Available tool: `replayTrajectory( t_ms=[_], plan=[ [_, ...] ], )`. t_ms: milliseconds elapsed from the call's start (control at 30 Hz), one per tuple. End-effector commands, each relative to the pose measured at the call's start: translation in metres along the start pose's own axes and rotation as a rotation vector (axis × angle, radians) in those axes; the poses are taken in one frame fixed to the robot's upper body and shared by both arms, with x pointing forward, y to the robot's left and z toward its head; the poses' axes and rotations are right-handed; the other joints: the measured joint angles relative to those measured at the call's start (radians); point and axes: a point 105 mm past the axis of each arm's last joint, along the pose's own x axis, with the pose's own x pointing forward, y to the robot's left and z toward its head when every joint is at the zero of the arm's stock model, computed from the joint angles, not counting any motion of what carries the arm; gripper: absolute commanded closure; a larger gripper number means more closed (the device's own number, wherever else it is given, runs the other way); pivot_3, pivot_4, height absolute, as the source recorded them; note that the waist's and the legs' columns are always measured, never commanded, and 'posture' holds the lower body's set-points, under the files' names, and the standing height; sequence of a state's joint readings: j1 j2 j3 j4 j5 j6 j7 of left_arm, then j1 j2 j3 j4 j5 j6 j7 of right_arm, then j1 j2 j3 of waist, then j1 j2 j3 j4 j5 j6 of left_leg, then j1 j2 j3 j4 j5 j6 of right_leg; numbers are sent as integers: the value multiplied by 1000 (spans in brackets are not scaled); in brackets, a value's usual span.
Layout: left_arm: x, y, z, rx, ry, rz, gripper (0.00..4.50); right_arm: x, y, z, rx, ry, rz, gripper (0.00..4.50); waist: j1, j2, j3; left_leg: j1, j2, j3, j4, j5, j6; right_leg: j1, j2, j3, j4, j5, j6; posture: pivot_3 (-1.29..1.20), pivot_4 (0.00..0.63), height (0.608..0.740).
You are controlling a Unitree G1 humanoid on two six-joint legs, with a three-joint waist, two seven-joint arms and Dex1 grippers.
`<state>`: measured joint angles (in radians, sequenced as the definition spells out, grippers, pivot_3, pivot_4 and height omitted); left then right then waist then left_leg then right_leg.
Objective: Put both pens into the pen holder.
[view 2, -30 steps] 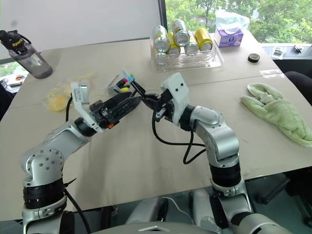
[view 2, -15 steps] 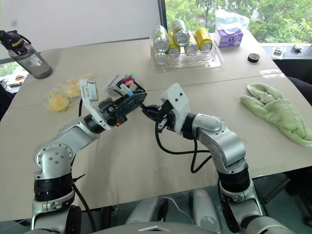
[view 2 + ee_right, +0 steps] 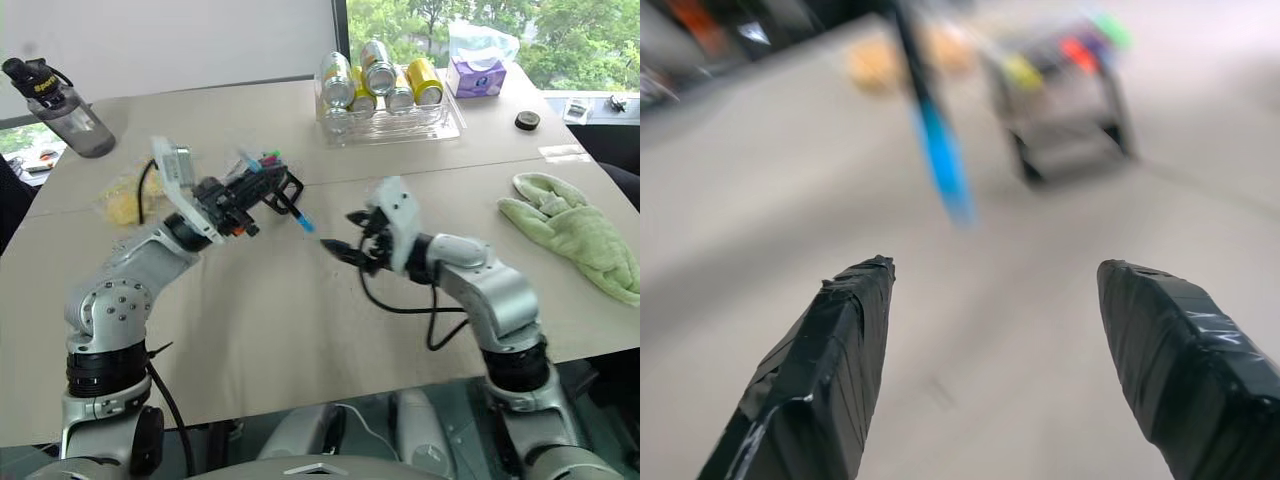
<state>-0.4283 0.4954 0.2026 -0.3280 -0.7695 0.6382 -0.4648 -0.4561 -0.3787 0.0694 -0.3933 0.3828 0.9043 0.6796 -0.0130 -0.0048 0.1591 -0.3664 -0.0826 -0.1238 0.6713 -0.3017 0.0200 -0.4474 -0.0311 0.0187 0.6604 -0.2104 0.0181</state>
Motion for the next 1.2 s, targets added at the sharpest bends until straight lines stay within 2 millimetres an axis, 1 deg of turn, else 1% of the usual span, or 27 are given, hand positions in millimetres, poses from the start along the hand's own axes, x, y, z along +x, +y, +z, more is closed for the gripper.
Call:
replayTrajectory(
  t_ms=[33,100,200,300,333,400,500,600,667,800,1033,1200],
  plan=[
    [11,11,30,259,-91,107,4500,-32,-27,21,-33,-92,-24,955,3,-1,1,0,0,0,0,0,0,0,0,0,0,0,0,0,150,740],
    [19,5,43,362,-131,99,4500,-49,-40,24,-13,-109,-23,955,5,-1,1,-1,0,0,0,0,0,0,0,-1,0,0,0,0,150,740],
    [28,-5,53,482,-166,93,4500,-69,-49,27,-33,-116,-6,955,3,-1,1,-1,0,0,0,0,0,0,0,0,-1,0,0,0,150,740],
    [37,-11,56,634,-157,119,4500,-83,-52,32,-69,-121,20,955,1,-2,1,-1,1,1,-1,0,0,0,0,1,-1,0,0,0,150,740],
    [40,-11,56,665,-155,136,4500,-86,-52,34,-81,-123,27,955,1,-2,1,-1,1,1,-1,0,0,0,0,1,-1,0,0,0,150,740],
    [45,-7,56,667,-165,209,4500,-92,-52,38,-93,-141,43,955,2,-2,1,-1,1,1,-1,0,0,0,0,1,-1,0,0,0,150,740],
    [53,-10,46,823,-113,216,4500,-100,-45,46,-93,-189,101,955,3,-3,2,-1,1,1,0,0,1,0,0,1,0,0,0,0,150,740],
    [57,-8,42,941,-81,241,4500,-107,-37,50,-74,-216,168,955,5,-3,2,-1,1,1,0,0,1,0,0,1,0,0,0,0,150,740],
    [61,-8,33,1004,-36,224,4500,-111,-32,53,-66,-226,202,955,6,-3,2,-1,1,1,0,0,1,0,0,1,0,0,0,0,150,740],
    [65,-8,21,1050,-3,209,4500,-113,-31,54,-68,-217,212,955,7,-3,2,-1,1,1,0,0,1,0,0,1,0,0,0,0,150,740],
    [75,-9,8,1126,29,187,4500,-112,-33,57,-73,-212,204,955,20,-4,2,-1,1,1,1,0,1,0,0,1,0,0,1,0,150,740],
    [72,-3,-2,1123,75,192,4500,-113,-33,57,-78,-209,197,955,28,-4,2,-2,1,1,1,0,1,0,0,0,0,0,1,0,150,740]
  ],
)
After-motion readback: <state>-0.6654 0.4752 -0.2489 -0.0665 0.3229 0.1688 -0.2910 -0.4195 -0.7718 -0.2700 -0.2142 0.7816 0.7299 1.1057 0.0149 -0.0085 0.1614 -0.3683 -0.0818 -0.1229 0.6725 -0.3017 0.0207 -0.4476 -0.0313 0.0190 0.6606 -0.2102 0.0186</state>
